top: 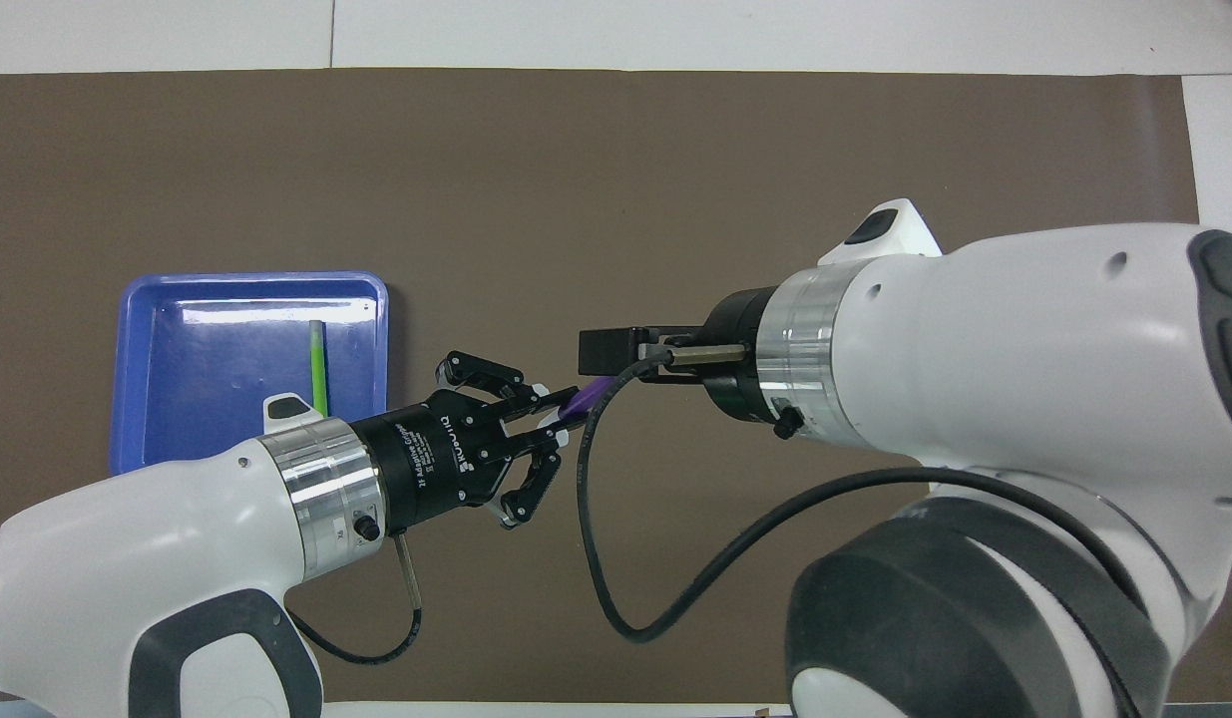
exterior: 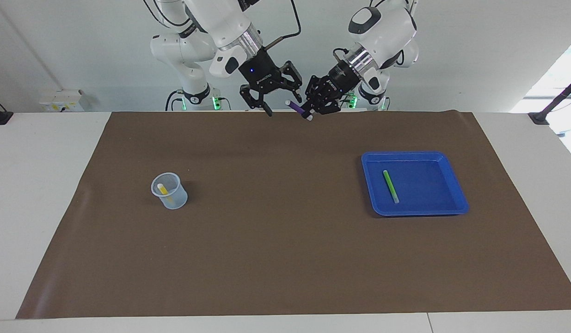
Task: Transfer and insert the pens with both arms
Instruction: 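Grasp the purple pen tip with the right gripper from the left gripper, then carry the purple pen to the cup with the right gripper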
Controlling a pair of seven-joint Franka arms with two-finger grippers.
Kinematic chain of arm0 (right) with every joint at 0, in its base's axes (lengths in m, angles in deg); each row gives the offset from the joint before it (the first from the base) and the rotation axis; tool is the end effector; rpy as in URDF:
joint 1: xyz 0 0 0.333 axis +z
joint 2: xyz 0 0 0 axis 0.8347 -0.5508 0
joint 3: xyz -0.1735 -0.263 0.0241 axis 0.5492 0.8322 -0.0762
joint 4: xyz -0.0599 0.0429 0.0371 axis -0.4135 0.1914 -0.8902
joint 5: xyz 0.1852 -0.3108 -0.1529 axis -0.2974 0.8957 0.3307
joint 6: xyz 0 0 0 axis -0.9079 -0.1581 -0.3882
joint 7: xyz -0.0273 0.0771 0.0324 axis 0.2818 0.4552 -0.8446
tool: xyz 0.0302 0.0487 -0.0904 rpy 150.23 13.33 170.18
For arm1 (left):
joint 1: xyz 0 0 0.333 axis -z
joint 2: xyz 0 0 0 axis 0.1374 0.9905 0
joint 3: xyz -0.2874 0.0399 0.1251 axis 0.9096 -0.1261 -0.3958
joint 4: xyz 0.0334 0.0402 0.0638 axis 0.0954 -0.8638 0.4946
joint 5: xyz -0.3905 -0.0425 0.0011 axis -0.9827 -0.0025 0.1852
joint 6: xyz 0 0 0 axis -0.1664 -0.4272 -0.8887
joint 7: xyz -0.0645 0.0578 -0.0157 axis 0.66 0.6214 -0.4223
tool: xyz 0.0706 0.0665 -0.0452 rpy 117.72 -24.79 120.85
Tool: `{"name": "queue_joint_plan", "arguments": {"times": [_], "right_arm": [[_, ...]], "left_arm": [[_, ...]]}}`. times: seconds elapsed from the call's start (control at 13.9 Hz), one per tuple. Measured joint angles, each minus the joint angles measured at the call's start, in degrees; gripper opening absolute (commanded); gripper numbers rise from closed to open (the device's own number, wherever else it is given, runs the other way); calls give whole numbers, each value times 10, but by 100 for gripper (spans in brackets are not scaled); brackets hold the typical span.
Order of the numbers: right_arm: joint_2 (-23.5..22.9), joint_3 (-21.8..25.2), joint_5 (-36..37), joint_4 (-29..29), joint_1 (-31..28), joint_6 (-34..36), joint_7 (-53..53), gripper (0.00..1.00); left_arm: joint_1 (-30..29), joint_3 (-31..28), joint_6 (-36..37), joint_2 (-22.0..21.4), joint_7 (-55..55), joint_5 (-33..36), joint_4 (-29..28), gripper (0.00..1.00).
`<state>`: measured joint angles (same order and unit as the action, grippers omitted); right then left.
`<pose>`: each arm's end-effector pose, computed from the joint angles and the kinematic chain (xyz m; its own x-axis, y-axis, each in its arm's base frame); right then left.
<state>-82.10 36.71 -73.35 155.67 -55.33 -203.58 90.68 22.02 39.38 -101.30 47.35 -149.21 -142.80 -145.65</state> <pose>0.4935 0.2979 0.6271 0.9914 -0.0570 0.1176 0.0104 -0.8623 -0.5063 0.3960 -0.2915 0.5473 -0.2580 0.5529 -0.7923 0.9355 0.3478 -0.0619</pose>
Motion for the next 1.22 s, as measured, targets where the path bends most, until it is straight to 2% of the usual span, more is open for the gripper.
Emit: {"name": "queue_joint_plan", "arguments": {"times": [0.43, 0.5, 0.72, 0.79, 1.22], "right_arm": [[0, -7, 0, 2, 0, 0, 0, 86], [0, -7, 0, 2, 1, 0, 0, 73], [0, -8, 0, 2, 1, 0, 0, 6], [0, -8, 0, 2, 1, 0, 0, 0], [3, -12, -3, 2, 6, -11, 1, 0]], "left_arm": [[0, -1, -11, 0, -8, -1, -1, 0], [0, -1, -12, 0, -9, -1, -1, 0], [0, -1, -13, 0, -10, -1, -1, 0], [0, -1, -13, 0, -10, -1, -1, 0], [0, 1, -14, 0, -14, -3, -4, 0]]}}
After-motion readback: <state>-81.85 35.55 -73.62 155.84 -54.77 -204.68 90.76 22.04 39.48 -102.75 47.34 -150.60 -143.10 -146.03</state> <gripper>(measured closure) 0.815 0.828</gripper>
